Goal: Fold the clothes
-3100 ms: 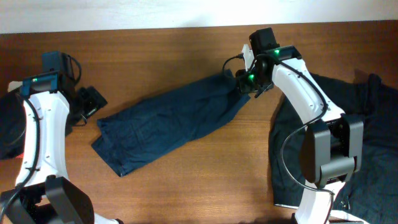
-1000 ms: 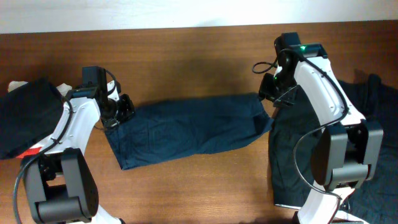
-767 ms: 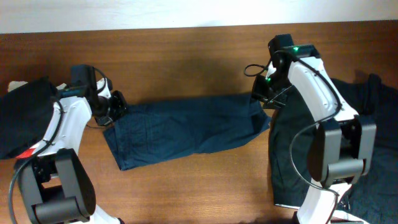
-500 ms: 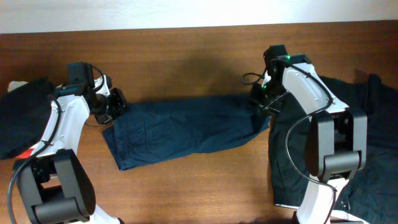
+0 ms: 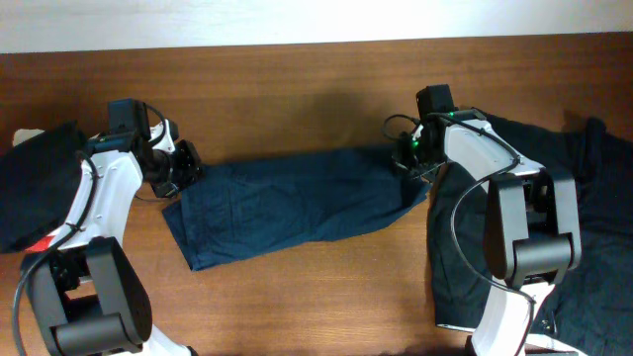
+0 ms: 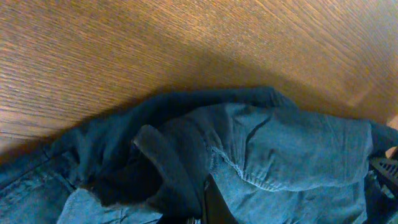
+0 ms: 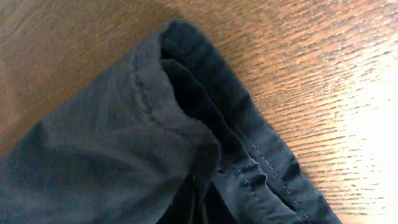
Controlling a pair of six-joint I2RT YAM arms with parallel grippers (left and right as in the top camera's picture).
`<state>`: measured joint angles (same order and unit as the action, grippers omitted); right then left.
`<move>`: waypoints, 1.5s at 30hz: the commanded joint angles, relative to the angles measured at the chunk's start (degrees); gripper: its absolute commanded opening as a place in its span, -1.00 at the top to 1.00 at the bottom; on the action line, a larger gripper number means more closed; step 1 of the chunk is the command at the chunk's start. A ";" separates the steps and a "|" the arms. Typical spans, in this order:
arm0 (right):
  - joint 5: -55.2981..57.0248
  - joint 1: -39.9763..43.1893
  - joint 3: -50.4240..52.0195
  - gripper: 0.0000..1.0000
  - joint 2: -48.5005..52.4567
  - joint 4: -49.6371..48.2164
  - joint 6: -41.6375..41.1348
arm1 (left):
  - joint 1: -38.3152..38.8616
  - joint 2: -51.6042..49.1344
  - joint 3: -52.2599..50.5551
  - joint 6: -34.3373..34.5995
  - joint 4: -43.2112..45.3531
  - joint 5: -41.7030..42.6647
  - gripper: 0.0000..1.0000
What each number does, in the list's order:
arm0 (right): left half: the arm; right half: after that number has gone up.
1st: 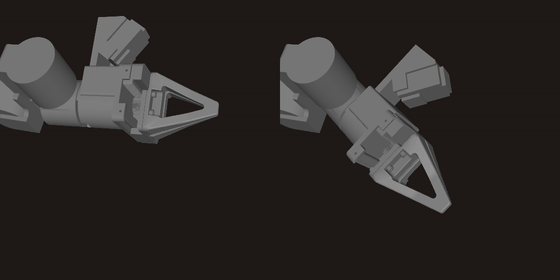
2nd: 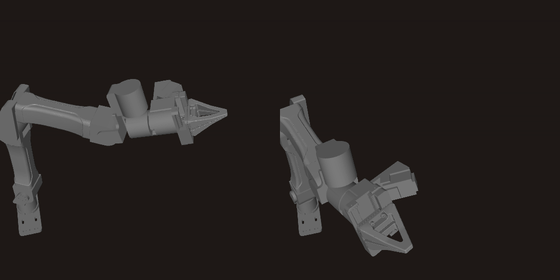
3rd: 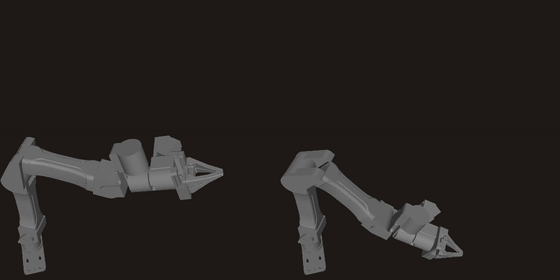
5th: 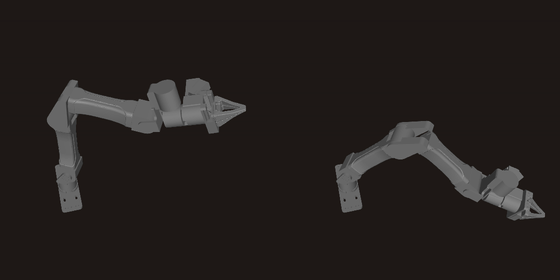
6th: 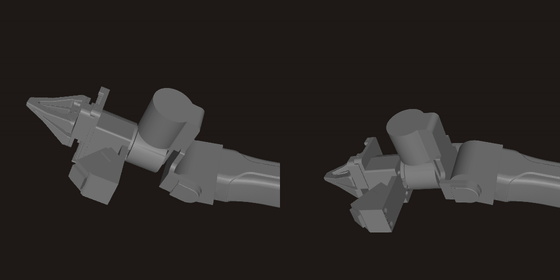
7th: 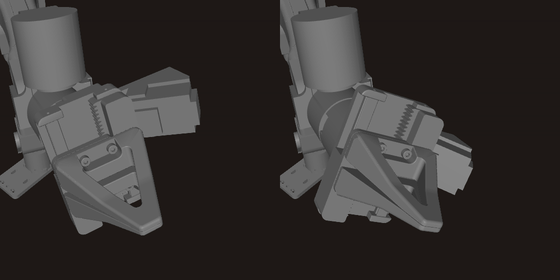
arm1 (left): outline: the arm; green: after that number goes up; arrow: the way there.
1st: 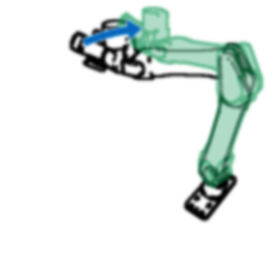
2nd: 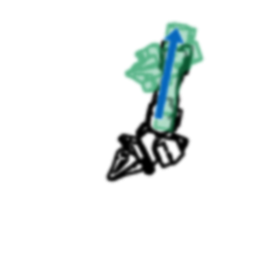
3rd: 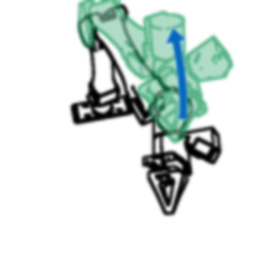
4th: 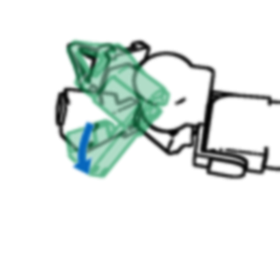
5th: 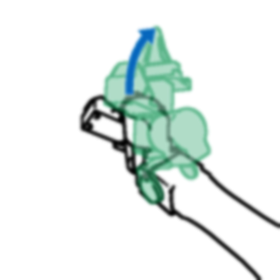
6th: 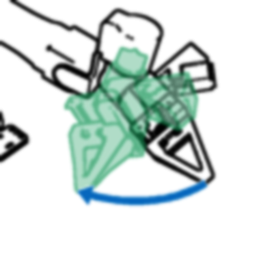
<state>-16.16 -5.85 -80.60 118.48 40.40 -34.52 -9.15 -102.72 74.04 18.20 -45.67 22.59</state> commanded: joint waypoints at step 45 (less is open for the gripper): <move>8.13 10.08 -44.44 0.92 -4.90 56.96 22.25 | -0.98 -6.43 37.03 -12.66 -48.15 -7.39 0.99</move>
<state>-17.12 1.52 -131.04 117.99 96.95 -13.23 -7.99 -109.30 113.97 9.13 -91.64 23.57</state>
